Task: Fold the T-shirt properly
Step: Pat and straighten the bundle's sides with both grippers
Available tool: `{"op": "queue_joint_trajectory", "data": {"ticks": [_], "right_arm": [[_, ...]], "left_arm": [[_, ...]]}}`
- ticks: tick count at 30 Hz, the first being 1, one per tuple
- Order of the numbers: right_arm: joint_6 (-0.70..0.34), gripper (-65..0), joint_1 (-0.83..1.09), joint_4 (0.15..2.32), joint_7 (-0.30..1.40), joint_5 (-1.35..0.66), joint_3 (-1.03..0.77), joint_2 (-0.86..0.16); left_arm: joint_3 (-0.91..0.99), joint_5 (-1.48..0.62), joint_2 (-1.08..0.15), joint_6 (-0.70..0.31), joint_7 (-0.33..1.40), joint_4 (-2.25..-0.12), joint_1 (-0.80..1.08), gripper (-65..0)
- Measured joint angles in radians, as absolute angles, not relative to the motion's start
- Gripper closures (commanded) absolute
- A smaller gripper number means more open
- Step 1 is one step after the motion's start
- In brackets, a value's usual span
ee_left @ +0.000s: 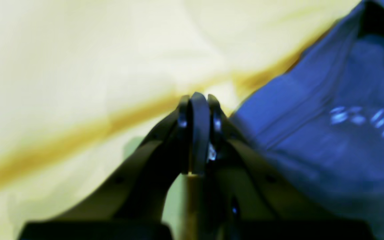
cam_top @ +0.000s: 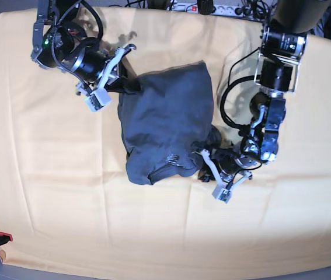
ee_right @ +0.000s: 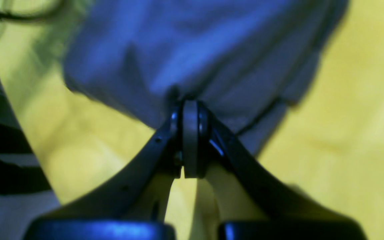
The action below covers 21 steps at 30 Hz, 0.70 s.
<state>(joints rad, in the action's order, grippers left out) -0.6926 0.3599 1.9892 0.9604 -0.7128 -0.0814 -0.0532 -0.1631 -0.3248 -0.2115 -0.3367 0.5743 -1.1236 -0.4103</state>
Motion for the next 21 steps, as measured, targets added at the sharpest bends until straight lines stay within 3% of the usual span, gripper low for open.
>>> {"op": "queue_joint_trajectory", "data": {"ticks": [4,7,11,17,21], "right_arm": [[-0.692,0.0,0.364,1.989,0.958,-0.710,-0.054,-0.031],[-0.692,0.0,0.360,1.990,0.961,-0.702,-0.005,-0.033],[-0.693,0.0,0.360,2.051,0.970,-0.617,-0.001,-0.039],[-0.693,0.0,0.359,2.236,0.958,-0.611,-0.055,-0.117],[-0.697,0.0,0.355,2.226,0.947,-0.620,-0.050,-0.132]], "left_arm": [[-0.163,-0.313,-0.157,-0.337,0.576,-1.121,-0.410,0.0],[-0.165,-0.321,-0.134,-0.402,0.599,-1.117,-0.417,0.0],[-0.170,-0.358,-0.137,-0.428,0.739,-1.111,-0.479,0.0],[-0.148,-0.373,-0.203,-0.427,0.789,-1.137,-0.576,0.0],[-0.076,-0.494,-0.273,-0.421,0.878,-1.161,-0.580,0.0]]}}
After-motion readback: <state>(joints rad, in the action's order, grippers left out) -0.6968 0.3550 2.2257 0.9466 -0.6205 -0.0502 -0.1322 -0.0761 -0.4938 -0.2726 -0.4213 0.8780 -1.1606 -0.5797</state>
